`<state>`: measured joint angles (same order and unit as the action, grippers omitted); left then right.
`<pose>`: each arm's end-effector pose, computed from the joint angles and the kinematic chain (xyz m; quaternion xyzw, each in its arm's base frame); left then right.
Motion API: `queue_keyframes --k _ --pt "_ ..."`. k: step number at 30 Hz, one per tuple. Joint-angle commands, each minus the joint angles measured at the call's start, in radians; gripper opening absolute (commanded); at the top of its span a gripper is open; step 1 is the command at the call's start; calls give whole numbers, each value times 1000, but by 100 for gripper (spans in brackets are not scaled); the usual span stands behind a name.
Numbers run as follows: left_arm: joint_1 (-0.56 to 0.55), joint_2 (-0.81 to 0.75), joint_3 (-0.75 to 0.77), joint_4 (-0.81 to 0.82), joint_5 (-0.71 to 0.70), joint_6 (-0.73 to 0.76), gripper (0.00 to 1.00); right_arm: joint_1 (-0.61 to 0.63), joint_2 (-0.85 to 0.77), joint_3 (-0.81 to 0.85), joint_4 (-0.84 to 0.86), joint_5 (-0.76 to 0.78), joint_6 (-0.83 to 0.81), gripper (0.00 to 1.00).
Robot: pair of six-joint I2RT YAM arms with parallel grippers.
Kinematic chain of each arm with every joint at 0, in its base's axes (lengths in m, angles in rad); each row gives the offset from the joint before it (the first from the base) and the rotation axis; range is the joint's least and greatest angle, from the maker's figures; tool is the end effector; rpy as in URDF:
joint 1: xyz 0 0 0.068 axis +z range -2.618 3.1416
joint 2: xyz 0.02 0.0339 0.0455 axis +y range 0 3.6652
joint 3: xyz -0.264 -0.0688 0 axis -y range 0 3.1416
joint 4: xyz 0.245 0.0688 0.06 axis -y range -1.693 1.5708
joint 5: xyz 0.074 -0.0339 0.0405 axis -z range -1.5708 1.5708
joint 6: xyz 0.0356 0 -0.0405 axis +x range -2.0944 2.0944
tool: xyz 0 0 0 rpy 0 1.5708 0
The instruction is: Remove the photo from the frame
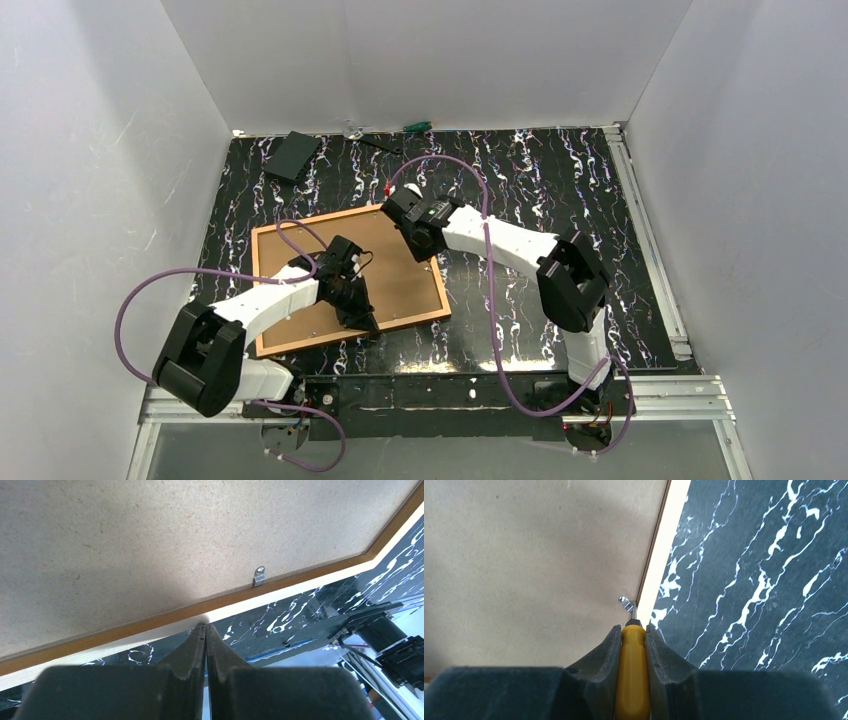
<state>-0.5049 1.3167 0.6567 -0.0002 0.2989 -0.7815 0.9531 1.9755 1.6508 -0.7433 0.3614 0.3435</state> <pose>0.2306 -0.1394 0.2000 -0.0576 0.8887 -0.3678 0.2677 0.2576 0.3408 0.2409 -0.2433 0.9223 0.0090 0.3002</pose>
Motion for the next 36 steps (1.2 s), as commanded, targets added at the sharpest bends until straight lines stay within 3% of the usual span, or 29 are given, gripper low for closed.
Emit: queue_keyframes --k 1,9,15,25,26,33,36 --pt "7 43 -87 -124 -98 -18 0 57 -17 -23 -204 -109 108 1" --pt "6 94 -108 -84 -80 -40 0 61 -55 -12 -180 -260 153 1" --pt "7 49 -93 -101 -75 -23 0 46 -154 9 -140 -112 98 1" --pt "7 -21 -66 -111 0 15 0 -43 -75 73 -145 -91 14 1" --pt "8 -45 -58 -121 6 27 2 -43 -78 65 -146 -99 20 1" --pt "7 -178 66 -260 31 173 55 -41 -228 -165 -29 -202 70 1" --pt "8 -191 116 -321 11 242 72 -40 -306 -269 49 -254 63 1"
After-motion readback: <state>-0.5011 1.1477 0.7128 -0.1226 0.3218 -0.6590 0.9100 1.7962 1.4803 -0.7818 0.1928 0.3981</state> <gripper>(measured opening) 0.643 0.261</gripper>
